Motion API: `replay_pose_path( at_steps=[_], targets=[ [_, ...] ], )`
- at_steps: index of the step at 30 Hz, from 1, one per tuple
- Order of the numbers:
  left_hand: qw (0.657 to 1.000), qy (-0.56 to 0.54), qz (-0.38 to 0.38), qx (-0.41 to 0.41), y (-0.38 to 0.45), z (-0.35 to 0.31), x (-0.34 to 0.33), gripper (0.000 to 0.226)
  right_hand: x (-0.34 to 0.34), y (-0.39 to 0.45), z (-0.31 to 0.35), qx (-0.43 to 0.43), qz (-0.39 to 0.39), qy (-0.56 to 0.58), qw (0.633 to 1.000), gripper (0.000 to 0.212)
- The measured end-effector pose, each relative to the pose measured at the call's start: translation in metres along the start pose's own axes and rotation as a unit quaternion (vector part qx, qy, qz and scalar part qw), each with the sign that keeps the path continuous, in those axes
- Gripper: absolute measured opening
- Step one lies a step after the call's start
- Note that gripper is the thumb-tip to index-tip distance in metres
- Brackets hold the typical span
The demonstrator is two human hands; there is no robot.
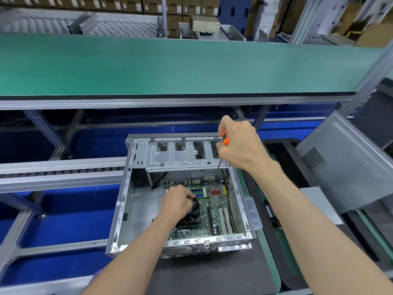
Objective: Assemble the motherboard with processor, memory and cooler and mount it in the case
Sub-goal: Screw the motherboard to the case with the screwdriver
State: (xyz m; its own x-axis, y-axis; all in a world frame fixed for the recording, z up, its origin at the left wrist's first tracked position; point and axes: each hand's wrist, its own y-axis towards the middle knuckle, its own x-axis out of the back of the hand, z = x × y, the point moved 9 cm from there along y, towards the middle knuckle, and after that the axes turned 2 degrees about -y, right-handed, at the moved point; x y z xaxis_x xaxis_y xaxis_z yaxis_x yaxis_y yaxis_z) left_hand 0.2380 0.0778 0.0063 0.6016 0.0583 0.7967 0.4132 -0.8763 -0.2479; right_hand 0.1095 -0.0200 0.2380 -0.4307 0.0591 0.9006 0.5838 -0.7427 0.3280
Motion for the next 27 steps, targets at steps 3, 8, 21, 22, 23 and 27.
replay_pose_path(
  at_steps=[3,8,21,22,23,27],
  targets=[
    [1.000,0.000,0.001,-0.001,0.0008,0.0004,0.0000,0.045,-0.0010,0.0016,0.0014,0.000,0.002,0.003,1.000,0.023],
    [1.000,-0.001,-0.003,-0.005,0.0010,0.0005,-0.0009,0.046,-0.0023,0.0013,0.0045,0.006,0.007,0.001,1.000,0.023],
    [1.000,-0.006,-0.010,-0.002,0.0020,0.0021,-0.0014,0.041,-0.0037,0.0014,0.0018,0.001,0.008,0.003,1.000,0.023],
    [1.000,-0.006,-0.010,-0.003,0.0021,0.0021,-0.0015,0.040,-0.0035,0.0014,0.0012,0.002,0.009,0.002,1.000,0.023],
    [1.000,-0.007,-0.010,-0.004,0.0021,0.0019,-0.0015,0.039,-0.0035,0.0017,0.0011,0.002,0.011,-0.005,1.000,0.022],
    [1.000,-0.004,-0.007,-0.002,0.0019,0.0031,-0.0013,0.039,-0.0024,0.0058,0.0077,0.021,0.026,-0.087,0.996,0.021]
  ],
)
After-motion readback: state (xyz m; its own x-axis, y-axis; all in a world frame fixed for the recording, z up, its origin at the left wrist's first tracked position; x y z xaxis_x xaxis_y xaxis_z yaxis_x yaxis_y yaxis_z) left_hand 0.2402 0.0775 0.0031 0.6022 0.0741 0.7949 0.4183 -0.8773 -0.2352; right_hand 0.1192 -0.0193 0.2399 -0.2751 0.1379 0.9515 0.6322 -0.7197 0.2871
